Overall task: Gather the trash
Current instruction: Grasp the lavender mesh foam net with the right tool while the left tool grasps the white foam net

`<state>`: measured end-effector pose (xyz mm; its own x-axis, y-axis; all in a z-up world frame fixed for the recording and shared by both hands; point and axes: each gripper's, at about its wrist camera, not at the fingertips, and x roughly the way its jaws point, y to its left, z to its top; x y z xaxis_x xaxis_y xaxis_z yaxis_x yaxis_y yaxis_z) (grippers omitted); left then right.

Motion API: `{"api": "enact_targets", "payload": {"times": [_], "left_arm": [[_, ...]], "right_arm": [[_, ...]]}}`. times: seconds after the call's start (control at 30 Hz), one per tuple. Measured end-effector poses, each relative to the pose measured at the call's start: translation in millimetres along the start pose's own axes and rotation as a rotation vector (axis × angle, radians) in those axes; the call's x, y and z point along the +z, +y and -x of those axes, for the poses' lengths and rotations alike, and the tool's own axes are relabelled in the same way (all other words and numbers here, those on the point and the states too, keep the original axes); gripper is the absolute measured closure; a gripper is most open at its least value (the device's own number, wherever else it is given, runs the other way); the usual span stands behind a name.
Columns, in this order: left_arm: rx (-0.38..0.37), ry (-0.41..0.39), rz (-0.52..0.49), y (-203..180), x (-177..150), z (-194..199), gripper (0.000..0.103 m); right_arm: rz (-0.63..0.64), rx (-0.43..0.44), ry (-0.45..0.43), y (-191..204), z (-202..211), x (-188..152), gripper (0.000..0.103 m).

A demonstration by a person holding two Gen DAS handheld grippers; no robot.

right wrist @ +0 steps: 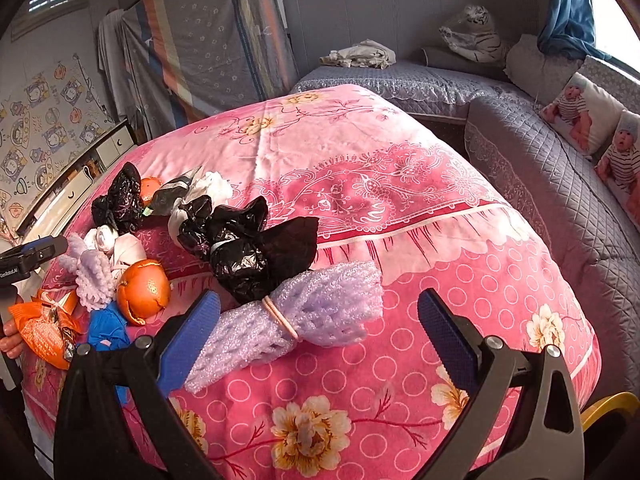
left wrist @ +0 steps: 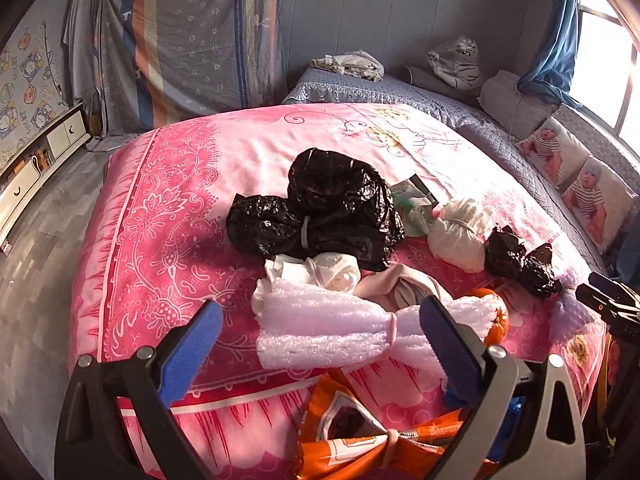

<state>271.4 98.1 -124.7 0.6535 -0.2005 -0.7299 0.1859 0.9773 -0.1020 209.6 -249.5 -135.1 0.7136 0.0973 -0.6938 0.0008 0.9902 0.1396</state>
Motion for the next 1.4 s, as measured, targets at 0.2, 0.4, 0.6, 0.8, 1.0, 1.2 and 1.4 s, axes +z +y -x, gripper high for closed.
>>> {"api": "enact_targets", "payload": {"times": [0.2,0.4,0.6,0.8,1.0,1.2,1.4], "left_arm": [[-0.016,0.036,-0.009,0.6,-4.0,-18.8,0.008],[-0.051,0.044,0.002,2.3,-3.7,-25.7,0.02],[-0.079,0.058,0.002,0.9,-3.7,-31.9,0.034],[-0.114,0.079,-0.057,-15.1,-16.2,-30.3,0.063],[-0.122,0.097,-0.072,-21.5,-24.3,-32.7,0.091],[-0.125,0.084,-0.111,-30.9,-25.4,-28.3,0.097],[-0.172,0.044,-0.12,-36.7,-24.4,-11.1,0.098]], "right_arm": [[-0.021,0.019,0.053,-0.9,-12.3,-1.1,0.009],[-0.038,0.036,0.082,-0.7,-18.8,-4.7,0.017],[-0.048,0.046,0.101,0.7,-21.0,-7.9,0.025],[-0.034,0.073,0.113,6.6,-19.1,-11.0,0.039],[-0.024,0.087,0.111,9.6,-17.2,-11.2,0.056],[-0.016,0.107,0.111,12.8,-15.3,-10.5,0.069],[-0.037,0.13,0.098,8.2,-10.8,-8.0,0.081]]}}
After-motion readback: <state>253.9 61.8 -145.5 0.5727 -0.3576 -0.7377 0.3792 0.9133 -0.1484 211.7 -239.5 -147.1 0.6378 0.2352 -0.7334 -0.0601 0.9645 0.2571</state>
